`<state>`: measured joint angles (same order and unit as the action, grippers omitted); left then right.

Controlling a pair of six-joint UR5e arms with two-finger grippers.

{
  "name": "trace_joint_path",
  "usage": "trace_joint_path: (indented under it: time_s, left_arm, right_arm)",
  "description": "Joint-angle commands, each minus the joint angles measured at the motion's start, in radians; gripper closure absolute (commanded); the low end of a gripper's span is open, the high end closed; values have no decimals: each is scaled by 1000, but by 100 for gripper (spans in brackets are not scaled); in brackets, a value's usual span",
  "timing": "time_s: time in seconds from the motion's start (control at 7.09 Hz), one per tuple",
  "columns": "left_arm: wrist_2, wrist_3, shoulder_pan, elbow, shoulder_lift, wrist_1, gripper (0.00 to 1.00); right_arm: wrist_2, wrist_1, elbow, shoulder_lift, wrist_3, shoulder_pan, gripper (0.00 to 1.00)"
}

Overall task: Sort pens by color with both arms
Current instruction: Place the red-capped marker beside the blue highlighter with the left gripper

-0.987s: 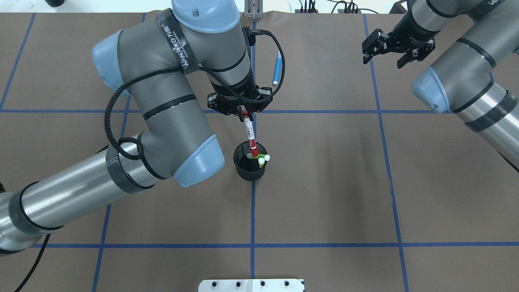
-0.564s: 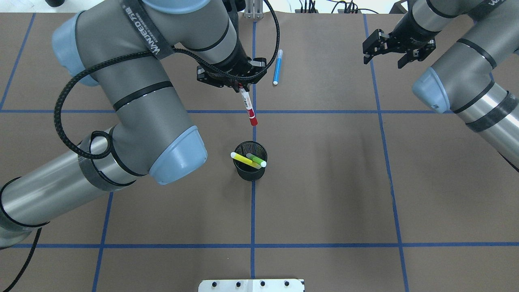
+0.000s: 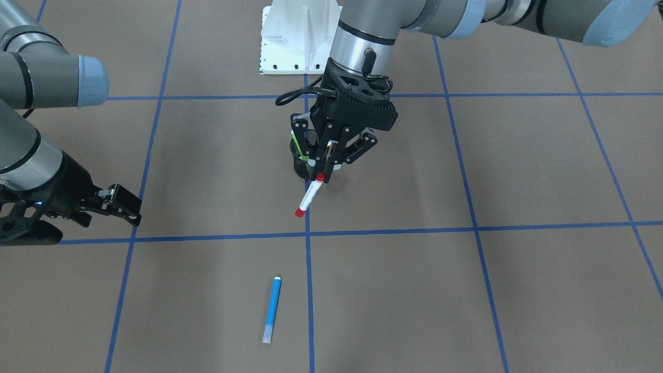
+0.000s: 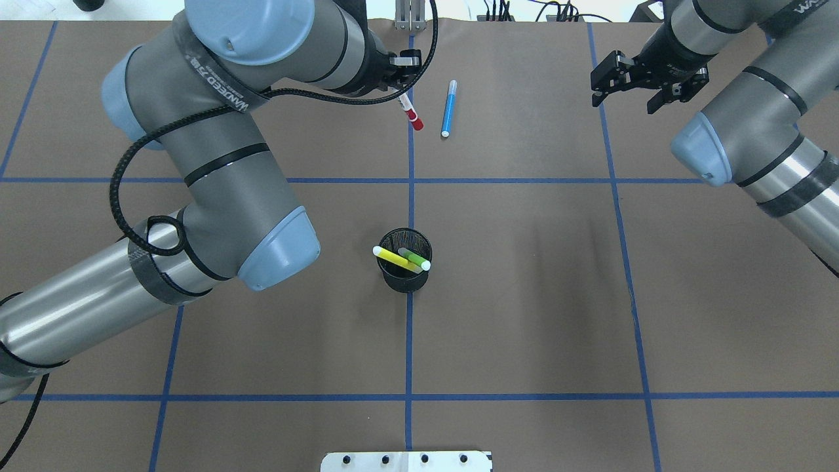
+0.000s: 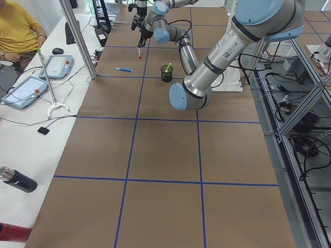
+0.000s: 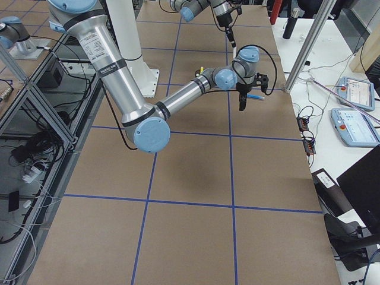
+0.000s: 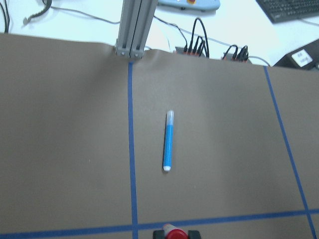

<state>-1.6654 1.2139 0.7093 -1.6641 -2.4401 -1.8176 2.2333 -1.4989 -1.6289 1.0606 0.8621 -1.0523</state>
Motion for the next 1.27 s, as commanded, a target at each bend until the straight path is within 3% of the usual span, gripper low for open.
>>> trace_joint_path:
  time_s: [0.0,0.28,0.42,0.85,1.13]
  left_arm:
    - [166,58,-5,222,-34,-292,100]
    - [313,58,-11,476,-132,-452,100]
    - [323,55,-11,551,-152,-501,100]
    - [395,56,-34,717,-197,-626,100]
    - [413,55,-33,756,-195,-675,100]
  right_arm:
    - [0,0,3,13,0,0,1]
    - [6,2,6,10,-2,2,1]
    - [6,3,9,10,-3,2,1]
    - [5,8,3,13,-2,5,1]
    - [2,18,9,13,-3,6,1]
